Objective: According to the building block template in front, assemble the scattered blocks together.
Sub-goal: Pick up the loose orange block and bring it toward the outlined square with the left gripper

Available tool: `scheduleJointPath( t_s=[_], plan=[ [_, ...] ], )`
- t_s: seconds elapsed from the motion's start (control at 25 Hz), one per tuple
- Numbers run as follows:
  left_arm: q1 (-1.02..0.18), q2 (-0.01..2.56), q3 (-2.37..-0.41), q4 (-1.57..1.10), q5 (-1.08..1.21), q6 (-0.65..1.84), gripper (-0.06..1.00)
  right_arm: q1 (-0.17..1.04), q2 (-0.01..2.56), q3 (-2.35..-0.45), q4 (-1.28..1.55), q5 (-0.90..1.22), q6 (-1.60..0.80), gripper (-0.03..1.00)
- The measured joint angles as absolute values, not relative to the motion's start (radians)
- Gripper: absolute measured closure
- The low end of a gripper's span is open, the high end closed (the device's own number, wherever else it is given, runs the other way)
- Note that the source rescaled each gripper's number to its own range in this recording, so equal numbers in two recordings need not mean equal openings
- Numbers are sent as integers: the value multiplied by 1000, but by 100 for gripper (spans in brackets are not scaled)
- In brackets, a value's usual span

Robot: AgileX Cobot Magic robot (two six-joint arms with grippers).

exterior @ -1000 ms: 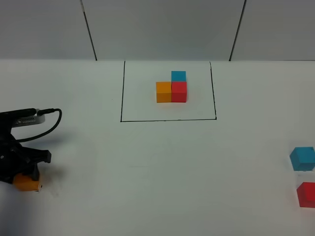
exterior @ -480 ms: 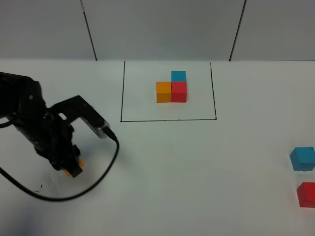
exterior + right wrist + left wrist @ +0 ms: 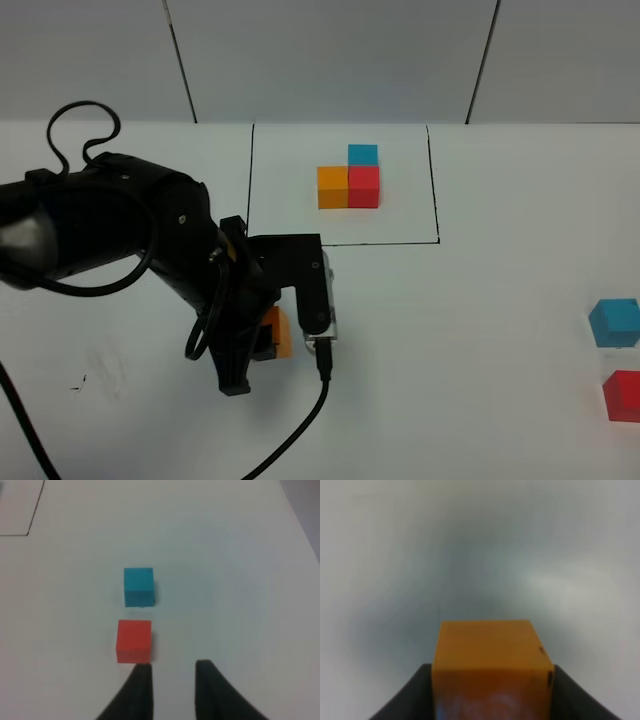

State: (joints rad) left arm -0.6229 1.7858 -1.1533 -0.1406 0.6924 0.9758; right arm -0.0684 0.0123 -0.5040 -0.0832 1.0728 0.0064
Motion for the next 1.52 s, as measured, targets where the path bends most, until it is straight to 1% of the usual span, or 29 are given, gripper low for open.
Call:
scheduleJointPath(
  t_s=[0.24,0.44,0.68,0.96,1.36,1.4,1.44,1.48,1.52],
  plan=[
    [-629,1901,-1309,-141,803,934,91,-68,12,-504,-83,1073,6,97],
    [-675,1979,-1364,-94,811,917,91,-68,12,-504,-83,1073,6,97],
    [-727,2042,-1380,-8,775,896,91,-68,12,-504,-83,1073,6,97],
    [-729,2092,-1380,-11,770,894,91,-68,12,-504,-83,1073,6,97],
    [-730,2094,-1380,-14,764,901,91,-68,12,-504,-83,1073,6,97],
    [-730,2094,-1380,-15,764,902,91,-68,12,-504,-83,1073,6,97],
    [-730,2094,-1380,-16,764,902,87,-68,12,-504,-83,1073,6,97],
    [-730,2094,-1380,-18,764,902,80,-68,12,-504,-83,1073,6,97],
    [-730,2094,-1380,-19,764,902,68,-68,12,-504,-83,1073,6,97]
  ],
)
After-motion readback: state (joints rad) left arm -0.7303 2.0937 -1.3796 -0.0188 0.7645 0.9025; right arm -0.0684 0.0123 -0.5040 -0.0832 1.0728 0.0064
